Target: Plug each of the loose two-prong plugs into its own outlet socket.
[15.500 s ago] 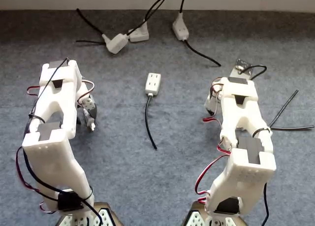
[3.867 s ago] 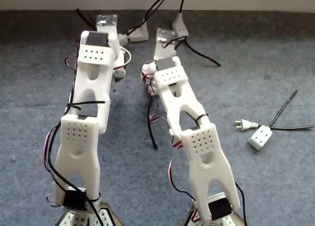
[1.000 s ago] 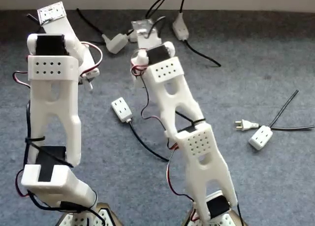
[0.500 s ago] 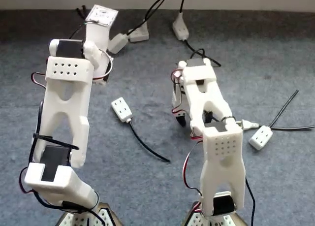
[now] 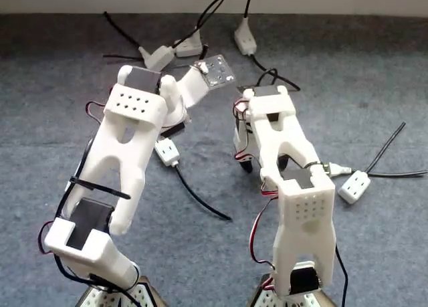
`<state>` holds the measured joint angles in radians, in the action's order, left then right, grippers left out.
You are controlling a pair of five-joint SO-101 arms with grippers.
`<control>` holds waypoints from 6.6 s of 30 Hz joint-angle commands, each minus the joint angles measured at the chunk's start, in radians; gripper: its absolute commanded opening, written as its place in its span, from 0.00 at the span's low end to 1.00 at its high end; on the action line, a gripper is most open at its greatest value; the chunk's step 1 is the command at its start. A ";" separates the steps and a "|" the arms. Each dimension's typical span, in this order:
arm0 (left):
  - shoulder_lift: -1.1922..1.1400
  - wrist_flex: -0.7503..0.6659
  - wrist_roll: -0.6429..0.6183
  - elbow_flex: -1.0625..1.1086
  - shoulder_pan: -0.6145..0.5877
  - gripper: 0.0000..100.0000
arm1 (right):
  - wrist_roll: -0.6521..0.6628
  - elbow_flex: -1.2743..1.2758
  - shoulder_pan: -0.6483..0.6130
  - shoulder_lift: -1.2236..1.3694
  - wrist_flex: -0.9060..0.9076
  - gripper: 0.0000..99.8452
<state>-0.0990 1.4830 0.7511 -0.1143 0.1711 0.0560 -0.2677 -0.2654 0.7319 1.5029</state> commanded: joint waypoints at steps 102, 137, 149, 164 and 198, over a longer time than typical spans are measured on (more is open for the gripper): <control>-0.341 0.152 -0.104 -0.406 -0.154 0.20 | 0.014 0.033 0.012 0.007 -0.012 0.29; -0.163 0.276 -0.466 -0.843 -1.053 0.22 | 0.051 -0.433 -0.237 -0.001 0.259 0.29; -0.613 0.276 -0.361 -0.745 -1.181 0.22 | 0.212 -0.552 -0.536 0.008 0.260 0.29; -0.727 0.229 -0.361 -0.737 -1.185 0.22 | 0.161 -0.556 -0.680 0.008 0.249 0.29; -0.725 0.129 -0.414 -1.020 -1.438 0.22 | 0.163 -0.711 -0.791 -0.064 0.259 0.29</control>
<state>-0.8416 1.6180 0.3399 -1.0886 -1.2436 0.2202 -1.0058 -1.0188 0.7426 1.7223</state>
